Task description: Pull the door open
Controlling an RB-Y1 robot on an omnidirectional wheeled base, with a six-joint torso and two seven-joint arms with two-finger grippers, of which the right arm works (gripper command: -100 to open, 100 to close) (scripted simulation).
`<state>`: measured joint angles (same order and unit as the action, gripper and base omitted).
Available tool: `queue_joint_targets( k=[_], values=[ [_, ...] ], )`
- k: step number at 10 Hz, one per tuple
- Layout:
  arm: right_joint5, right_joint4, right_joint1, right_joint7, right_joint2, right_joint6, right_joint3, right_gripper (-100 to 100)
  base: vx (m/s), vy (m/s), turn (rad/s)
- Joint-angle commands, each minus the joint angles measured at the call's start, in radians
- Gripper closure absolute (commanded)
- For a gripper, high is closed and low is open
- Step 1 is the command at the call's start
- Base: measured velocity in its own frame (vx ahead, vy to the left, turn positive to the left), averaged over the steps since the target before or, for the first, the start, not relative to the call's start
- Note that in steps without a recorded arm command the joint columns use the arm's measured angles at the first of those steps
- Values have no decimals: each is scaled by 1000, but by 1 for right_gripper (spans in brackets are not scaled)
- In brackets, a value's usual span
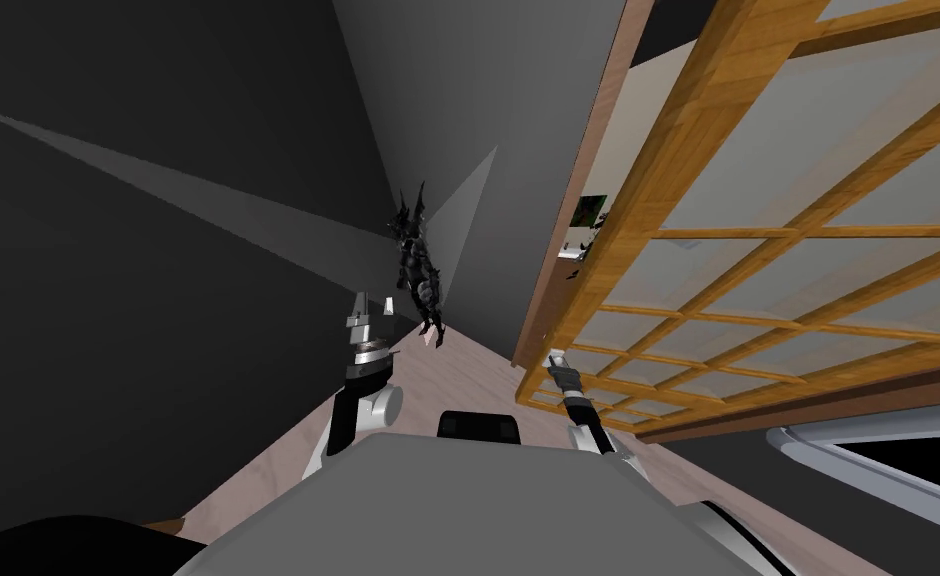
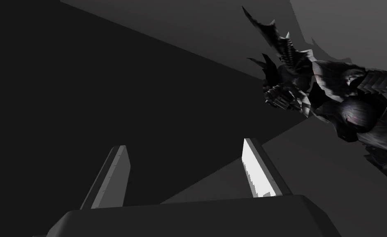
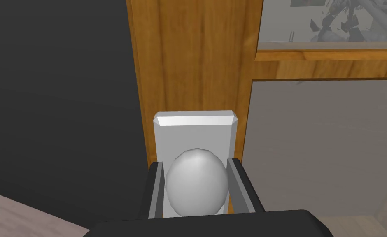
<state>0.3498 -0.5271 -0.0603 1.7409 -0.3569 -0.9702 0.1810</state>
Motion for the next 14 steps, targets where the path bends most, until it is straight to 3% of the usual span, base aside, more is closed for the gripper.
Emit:
queue_joint_targets(
  k=[1,5,6,7,8,13,14],
  values=[
    [-12,-12,17,21,-13,-12,20,100,-242,-35,57],
    [-49,-25,45,84,-54,-56,80,100,-248,-49,70],
    [-44,-23,38,74,-49,-46,72,100,-112,-13,8],
    [-61,-15,57,101,-65,-81,94,100,-170,-25,117],
    [-65,-14,61,107,-70,-90,99,100,-224,-78,103],
    [-105,-5,104,172,-118,-184,150,100,-209,-77,103],
    [-101,22,83,167,-109,-182,145,100,-114,-32,27]
  ],
)
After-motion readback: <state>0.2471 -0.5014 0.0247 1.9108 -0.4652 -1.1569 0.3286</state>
